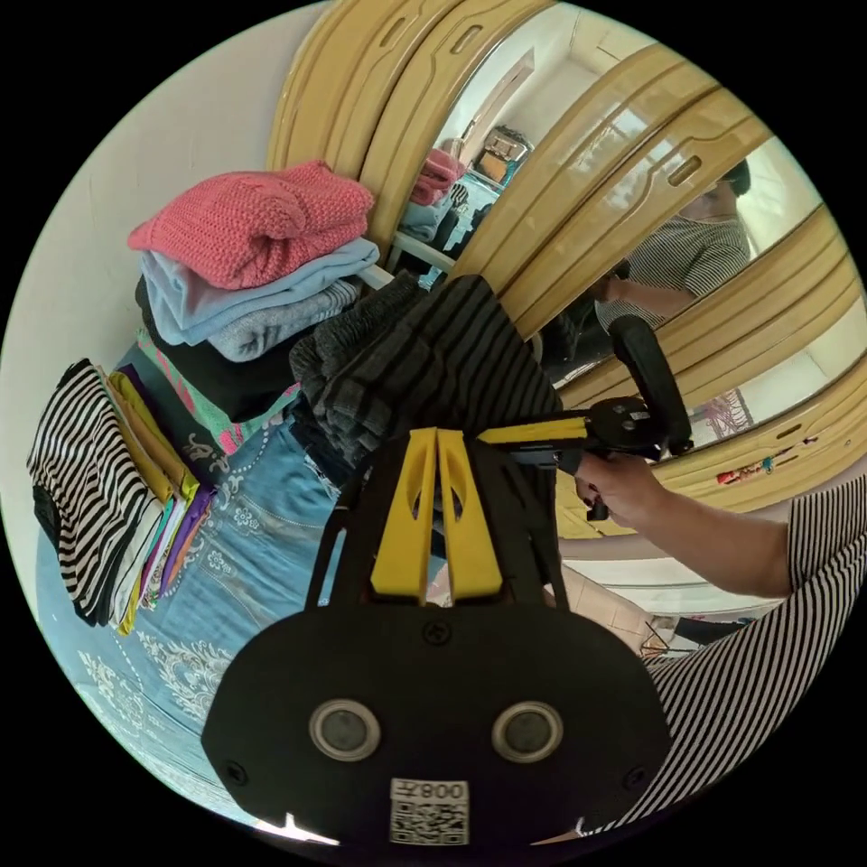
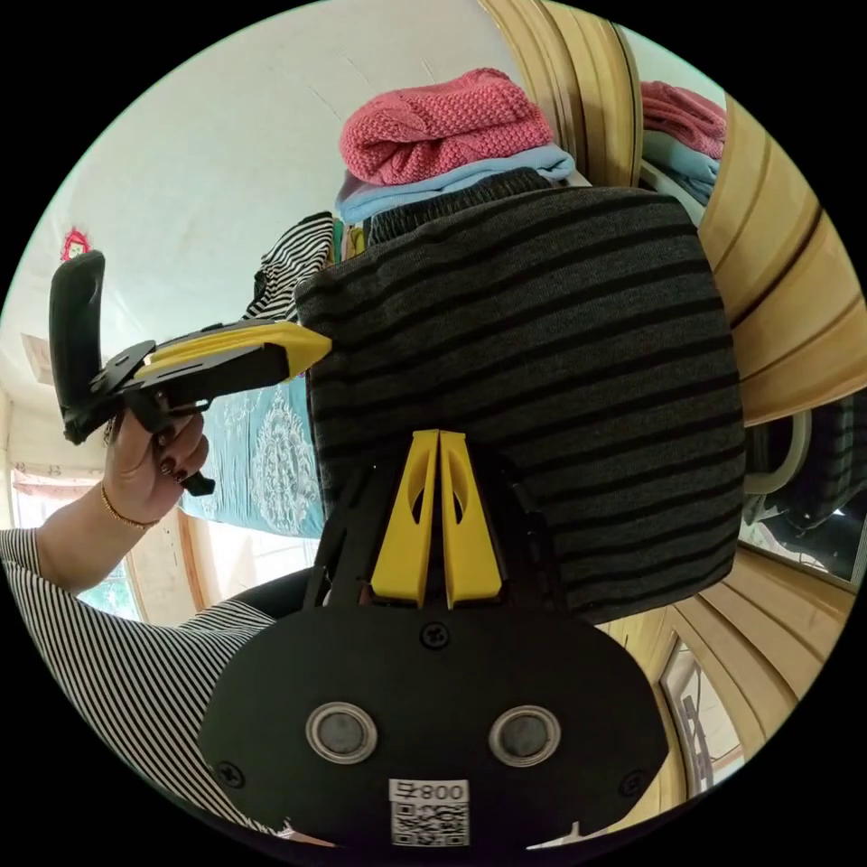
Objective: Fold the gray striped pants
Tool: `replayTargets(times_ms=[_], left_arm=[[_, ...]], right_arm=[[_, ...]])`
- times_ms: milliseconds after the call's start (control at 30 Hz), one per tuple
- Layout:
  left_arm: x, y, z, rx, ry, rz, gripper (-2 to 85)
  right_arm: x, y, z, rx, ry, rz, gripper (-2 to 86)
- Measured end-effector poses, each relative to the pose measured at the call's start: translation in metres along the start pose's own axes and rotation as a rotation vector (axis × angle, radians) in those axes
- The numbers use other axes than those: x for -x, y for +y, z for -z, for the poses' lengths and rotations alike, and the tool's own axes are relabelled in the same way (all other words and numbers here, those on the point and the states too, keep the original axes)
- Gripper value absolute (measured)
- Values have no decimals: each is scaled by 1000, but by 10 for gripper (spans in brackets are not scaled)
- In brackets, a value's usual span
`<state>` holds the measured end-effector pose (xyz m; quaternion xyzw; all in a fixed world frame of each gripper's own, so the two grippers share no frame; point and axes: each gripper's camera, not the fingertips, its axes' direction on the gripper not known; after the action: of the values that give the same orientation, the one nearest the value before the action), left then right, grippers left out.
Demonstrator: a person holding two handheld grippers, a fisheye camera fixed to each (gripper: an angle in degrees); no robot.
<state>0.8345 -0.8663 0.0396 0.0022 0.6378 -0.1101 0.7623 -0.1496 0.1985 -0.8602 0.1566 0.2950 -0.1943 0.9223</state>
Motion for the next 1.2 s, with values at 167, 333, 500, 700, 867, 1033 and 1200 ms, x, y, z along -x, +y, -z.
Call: replayTargets(times_ms=[167,333,500,700,867,1033,1200], left_arm=[[36,100,62,25,69,122,0],[77,207,110,32,137,310,1],[112,303,165,11,178,427,1],[159,430,247,-76,209,587,2],[187,549,307,-70,174,765,2],[191,656,356,-9,95,946,1],[173,751,398,88,-1,1128,0]], right_arm=[[-2,7,16,-25,25,-30,1],[-4,12,28,-100,11,-139,0],[1,6,4,-49,50,-234,0],[26,14,16,-114,198,-386,0],[63,29,27,-216,197,-440,0],[108,28,-3,-201,92,-369,0],[145,24,-34,-147,0,-231,0]])
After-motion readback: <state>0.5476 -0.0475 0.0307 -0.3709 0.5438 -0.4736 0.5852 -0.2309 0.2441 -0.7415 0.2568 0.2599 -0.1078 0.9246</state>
